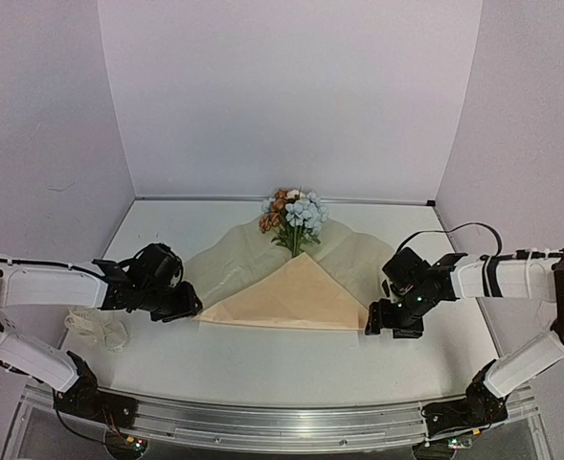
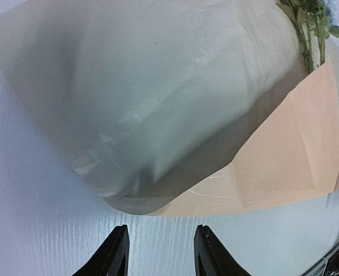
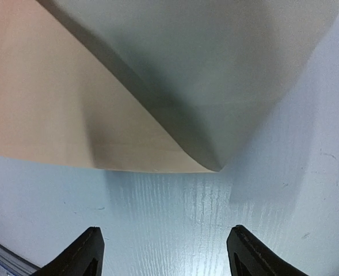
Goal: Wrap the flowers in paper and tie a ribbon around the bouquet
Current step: Press the fold line of the 1/4-folded wrapping paper, then move the 1/4-folded wrapping paper to the center of the board.
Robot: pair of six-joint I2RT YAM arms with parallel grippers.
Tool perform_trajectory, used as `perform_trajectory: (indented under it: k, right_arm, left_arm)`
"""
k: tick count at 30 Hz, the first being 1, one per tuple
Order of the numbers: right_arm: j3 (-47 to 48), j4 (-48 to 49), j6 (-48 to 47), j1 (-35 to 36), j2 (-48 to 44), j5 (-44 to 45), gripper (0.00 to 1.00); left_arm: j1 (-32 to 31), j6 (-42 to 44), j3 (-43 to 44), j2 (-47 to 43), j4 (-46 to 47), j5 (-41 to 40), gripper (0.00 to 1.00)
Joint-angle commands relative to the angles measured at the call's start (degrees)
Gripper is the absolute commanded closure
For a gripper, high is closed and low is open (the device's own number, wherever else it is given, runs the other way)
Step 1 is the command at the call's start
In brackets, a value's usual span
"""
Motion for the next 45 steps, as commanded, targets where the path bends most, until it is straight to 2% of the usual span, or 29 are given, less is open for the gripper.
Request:
perform_trajectory:
  k: [1,5,12,16,28,37,45]
  right_arm:
    - [1.8,1.5,-13.5,-2.1,-1.0,-1.6,0.23]
    - [4.8,2.3,-18.1,-5.0,2.7,-7.9,0.23]
    - [9.5,2.6,-21.1,-8.8,8.1,-15.5,0.26]
    - [10.2,2.2,-21.9,-9.2,9.6,-16.0,0.27]
    - [9.9,1.0,-23.0,-9.4,12.5,-17.6,0.34]
    - [11.1,-5.1,-28.1,-9.7,8.2,-13.7,0.29]
    - [13.3,-5.8,-28.9,-10.2,10.0,-14.0,0.28]
  left_arm:
    - [1.1,13.9,3.8,1.5,4.7,2.2,0.58]
    - [1.7,20.0,6.6,6.2,5.5,6.2,0.57]
    - [3.3,24.6,7.8,11.2,8.2,11.3,0.54]
    - [3.5,26.1,8.8,14.2,8.1,14.8,0.54]
    - [3.7,26.2,8.5,16.7,5.6,15.0,0.56]
    - [4.0,26.7,7.9,16.0,3.8,13.6,0.56]
    - [4.0,26.2,7.6,15.4,3.2,13.8,0.54]
